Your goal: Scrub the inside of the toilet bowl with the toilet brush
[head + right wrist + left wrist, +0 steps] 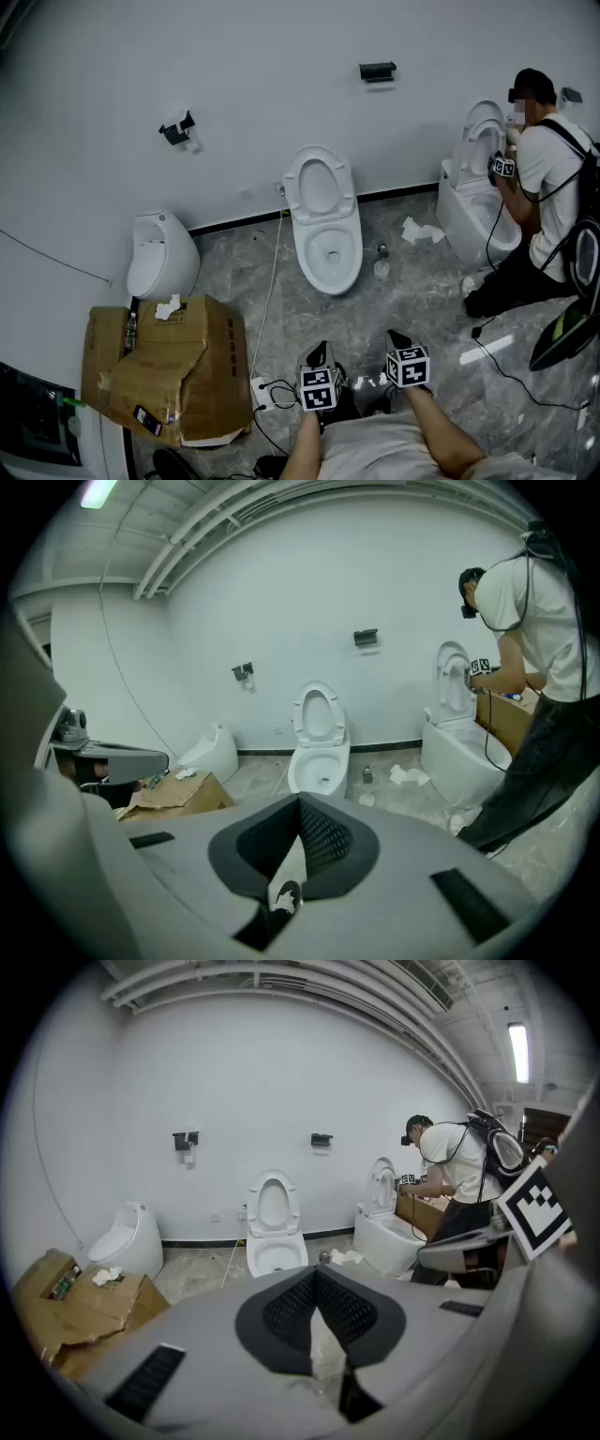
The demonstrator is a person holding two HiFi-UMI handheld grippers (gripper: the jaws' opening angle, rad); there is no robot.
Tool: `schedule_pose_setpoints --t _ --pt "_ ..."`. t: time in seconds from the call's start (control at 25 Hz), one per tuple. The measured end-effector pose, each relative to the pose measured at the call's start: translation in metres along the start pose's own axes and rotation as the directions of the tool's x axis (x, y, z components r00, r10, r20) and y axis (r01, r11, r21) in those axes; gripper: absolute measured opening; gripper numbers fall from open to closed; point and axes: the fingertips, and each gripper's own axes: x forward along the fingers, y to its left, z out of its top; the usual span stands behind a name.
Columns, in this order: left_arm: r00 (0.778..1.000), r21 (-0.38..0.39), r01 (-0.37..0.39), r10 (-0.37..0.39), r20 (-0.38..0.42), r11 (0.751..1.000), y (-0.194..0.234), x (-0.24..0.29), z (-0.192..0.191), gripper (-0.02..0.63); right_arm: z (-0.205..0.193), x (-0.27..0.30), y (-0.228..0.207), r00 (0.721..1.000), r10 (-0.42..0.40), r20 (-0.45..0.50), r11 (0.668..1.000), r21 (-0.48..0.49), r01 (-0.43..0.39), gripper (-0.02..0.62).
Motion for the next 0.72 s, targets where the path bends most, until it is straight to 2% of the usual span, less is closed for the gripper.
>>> schedule_pose_setpoints --t 0.32,0.72 --pt "0.999 -0.051 -0.038 0.039 0.022 0.998 0.044 0.038 0.039 0.029 0.03 0.034 -0.008 1.0 -0.012 -0.003 1.0 -0.012 0.012 -0.002" --pt "0.999 -0.059 -0.001 0.003 0.034 0.998 0.085 0.082 0.074 0.029 0.058 0.08 -0.002 0.999 -0.054 0.003 0.999 -0.003 0.054 0.0"
